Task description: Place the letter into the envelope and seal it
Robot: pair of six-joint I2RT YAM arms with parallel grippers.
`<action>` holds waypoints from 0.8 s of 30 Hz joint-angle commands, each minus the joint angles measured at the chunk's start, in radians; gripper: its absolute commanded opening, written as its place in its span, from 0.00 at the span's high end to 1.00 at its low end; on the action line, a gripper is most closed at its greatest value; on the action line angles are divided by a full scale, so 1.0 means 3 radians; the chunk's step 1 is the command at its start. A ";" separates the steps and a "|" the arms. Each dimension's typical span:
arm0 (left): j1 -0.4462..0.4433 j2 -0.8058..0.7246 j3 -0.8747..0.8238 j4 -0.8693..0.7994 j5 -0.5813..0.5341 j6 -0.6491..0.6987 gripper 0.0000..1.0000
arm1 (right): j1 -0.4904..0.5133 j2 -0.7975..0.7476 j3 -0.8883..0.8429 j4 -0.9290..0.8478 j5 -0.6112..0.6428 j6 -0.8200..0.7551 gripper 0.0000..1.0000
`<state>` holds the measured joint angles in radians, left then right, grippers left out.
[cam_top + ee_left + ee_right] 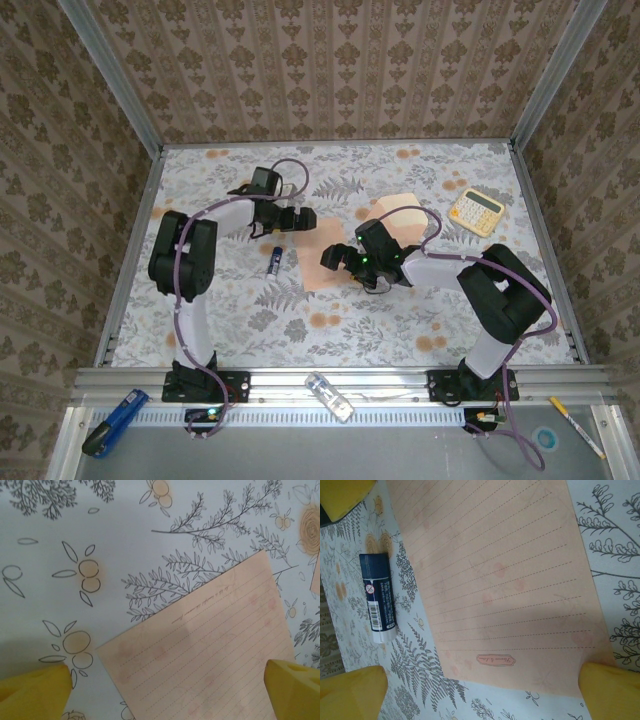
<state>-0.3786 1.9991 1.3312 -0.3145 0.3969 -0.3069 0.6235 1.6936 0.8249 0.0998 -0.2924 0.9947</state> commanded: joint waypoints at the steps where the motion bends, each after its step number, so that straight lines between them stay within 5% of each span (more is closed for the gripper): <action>1: -0.0021 0.0107 0.0138 -0.0026 0.0070 0.0053 0.01 | -0.0015 0.0063 0.0053 -0.0189 0.0059 -0.0028 0.00; 24: -0.0127 0.0024 0.0222 -0.0517 0.0469 0.0458 0.01 | -0.0033 0.0012 -0.0014 -0.0179 0.0085 -0.0033 0.00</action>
<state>-0.4103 2.0262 1.3727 -0.3607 0.4667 -0.2409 0.6209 1.6939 0.8253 0.0975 -0.2924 0.9947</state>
